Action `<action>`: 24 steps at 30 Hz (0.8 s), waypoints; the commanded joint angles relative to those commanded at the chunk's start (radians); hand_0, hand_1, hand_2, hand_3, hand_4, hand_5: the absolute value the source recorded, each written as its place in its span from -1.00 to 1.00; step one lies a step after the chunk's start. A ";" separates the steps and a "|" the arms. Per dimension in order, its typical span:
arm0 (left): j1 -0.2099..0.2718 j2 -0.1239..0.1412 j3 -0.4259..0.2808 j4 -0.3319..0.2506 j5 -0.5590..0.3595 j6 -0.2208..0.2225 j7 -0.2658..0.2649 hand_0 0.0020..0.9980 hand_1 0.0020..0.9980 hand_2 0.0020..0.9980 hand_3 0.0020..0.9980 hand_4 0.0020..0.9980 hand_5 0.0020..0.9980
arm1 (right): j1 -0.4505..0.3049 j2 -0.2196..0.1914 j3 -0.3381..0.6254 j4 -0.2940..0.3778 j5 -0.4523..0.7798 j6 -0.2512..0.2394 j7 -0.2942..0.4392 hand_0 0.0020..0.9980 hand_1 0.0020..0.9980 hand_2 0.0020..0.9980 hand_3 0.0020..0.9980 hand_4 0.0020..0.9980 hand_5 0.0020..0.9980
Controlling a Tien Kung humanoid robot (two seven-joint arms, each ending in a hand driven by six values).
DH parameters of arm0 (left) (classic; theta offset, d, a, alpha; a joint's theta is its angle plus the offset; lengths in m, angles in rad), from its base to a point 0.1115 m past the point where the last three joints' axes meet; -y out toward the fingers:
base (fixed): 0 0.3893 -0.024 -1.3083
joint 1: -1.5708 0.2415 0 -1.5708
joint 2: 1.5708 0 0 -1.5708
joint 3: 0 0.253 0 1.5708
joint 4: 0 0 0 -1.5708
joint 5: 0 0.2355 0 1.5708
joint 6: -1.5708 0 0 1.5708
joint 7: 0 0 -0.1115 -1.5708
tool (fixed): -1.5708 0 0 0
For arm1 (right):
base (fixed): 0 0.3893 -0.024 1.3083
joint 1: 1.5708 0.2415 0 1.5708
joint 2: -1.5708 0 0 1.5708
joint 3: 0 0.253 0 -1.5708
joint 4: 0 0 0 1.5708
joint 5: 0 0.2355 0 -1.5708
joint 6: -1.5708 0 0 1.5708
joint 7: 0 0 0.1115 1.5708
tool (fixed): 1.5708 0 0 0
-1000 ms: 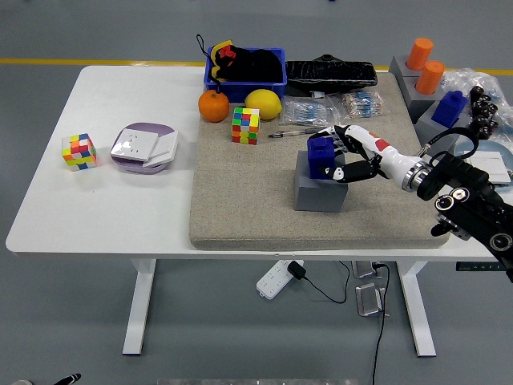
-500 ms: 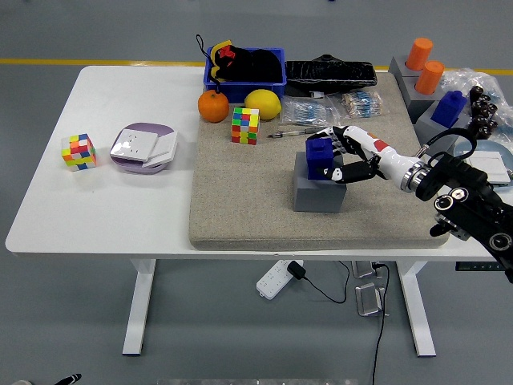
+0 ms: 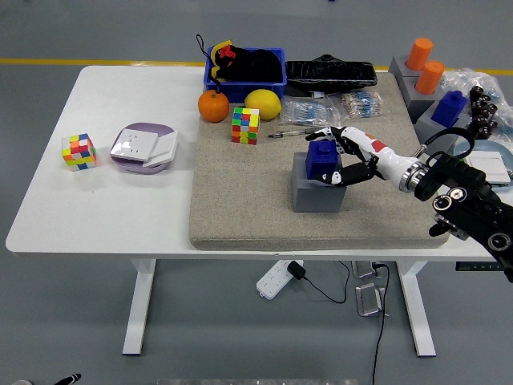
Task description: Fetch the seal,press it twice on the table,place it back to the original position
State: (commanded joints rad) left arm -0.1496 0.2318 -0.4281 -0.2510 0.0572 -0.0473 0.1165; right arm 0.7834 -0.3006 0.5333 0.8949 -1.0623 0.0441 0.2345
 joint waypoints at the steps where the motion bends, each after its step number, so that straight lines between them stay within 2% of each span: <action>1: 0.000 0.000 0.000 0.000 0.000 0.000 0.000 0.65 0.63 0.57 0.65 0.50 -0.17 | 0.000 0.000 0.000 0.000 0.000 0.000 0.000 0.56 0.61 0.59 0.64 0.73 -1.00; 15: -0.001 -0.001 -0.001 0.000 0.000 0.000 -0.001 0.65 0.63 0.57 0.65 0.51 -0.17 | 0.004 0.001 0.001 0.000 -0.008 -0.004 0.002 0.59 0.66 0.64 0.68 0.76 -1.00; 16: -0.001 -0.001 -0.001 0.000 0.000 0.000 -0.001 0.65 0.63 0.57 0.65 0.50 -0.17 | 0.005 0.000 0.001 0.000 -0.008 -0.005 0.002 0.63 0.71 0.69 0.71 0.80 -1.00; 21: -0.002 0.000 0.000 0.000 -0.001 0.000 -0.001 0.65 0.63 0.57 0.65 0.50 -0.17 | 0.007 -0.001 0.006 0.000 -0.012 -0.007 0.002 0.63 0.71 0.69 0.71 0.80 -1.00; 22: -0.002 0.000 0.000 0.000 -0.001 0.000 -0.001 0.65 0.63 0.57 0.65 0.50 -0.17 | 0.007 0.000 0.007 -0.001 -0.012 -0.007 0.002 0.70 0.74 0.70 0.72 0.81 -1.00; 24: -0.002 -0.001 0.000 0.000 -0.002 0.000 -0.001 0.65 0.63 0.57 0.65 0.50 -0.17 | 0.008 0.000 0.007 0.000 -0.013 -0.008 0.002 0.70 0.74 0.70 0.72 0.81 -1.00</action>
State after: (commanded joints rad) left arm -0.1513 0.2310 -0.4278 -0.2509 0.0556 -0.0474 0.1160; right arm 0.7910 -0.3005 0.5403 0.8944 -1.0758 0.0363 0.2366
